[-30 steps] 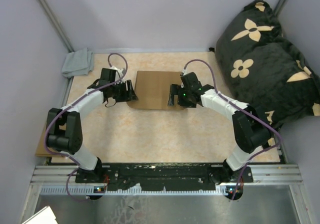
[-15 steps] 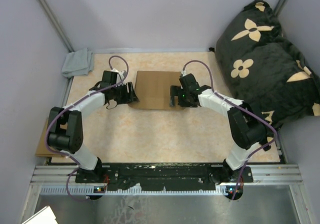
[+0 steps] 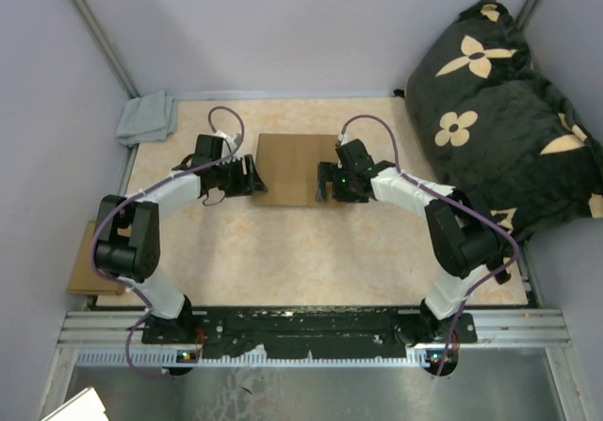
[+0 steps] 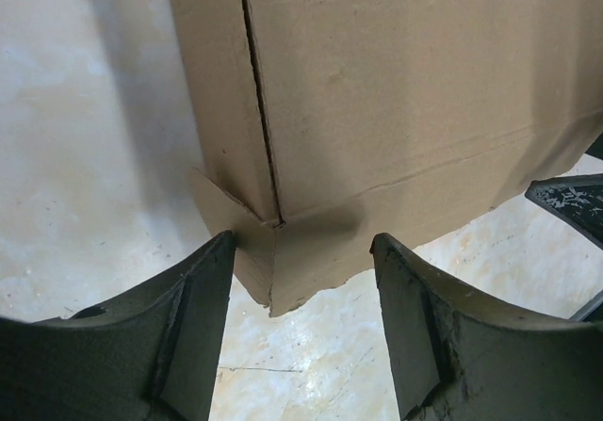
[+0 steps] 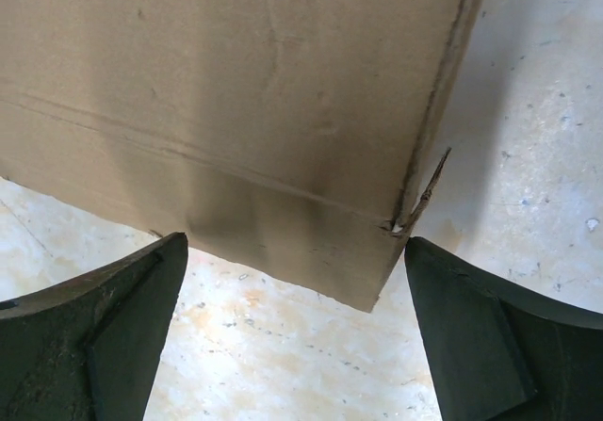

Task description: Fold the paper box

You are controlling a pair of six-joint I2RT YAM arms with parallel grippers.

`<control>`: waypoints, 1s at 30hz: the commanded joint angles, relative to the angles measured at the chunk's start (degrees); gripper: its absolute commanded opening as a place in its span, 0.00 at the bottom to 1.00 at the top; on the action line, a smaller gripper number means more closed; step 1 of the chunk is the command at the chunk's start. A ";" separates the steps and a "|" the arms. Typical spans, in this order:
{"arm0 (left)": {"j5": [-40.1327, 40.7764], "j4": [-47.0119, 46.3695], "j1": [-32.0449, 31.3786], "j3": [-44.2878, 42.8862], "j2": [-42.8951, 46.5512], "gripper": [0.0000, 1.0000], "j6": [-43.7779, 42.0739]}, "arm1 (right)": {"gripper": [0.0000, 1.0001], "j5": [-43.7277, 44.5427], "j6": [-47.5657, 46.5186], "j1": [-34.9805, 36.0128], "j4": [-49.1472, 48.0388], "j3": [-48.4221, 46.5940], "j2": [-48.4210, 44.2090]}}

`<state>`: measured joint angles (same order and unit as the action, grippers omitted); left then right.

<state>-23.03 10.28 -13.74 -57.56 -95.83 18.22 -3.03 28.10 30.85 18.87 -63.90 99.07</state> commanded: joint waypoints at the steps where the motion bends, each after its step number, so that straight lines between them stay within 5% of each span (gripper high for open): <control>1: -2.67 3.09 -0.69 -0.56 -1.25 0.66 -0.19 | 0.99 -2.33 0.35 0.96 -0.68 -3.65 -1.74; 30: -4.04 23.46 -0.85 -11.11 -1.64 0.56 -1.78 | 0.93 -8.10 1.35 1.05 17.28 -11.87 -1.04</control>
<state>-25.58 31.81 -14.13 -67.64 -96.88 17.52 -8.54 29.19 31.33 34.59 -72.36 99.07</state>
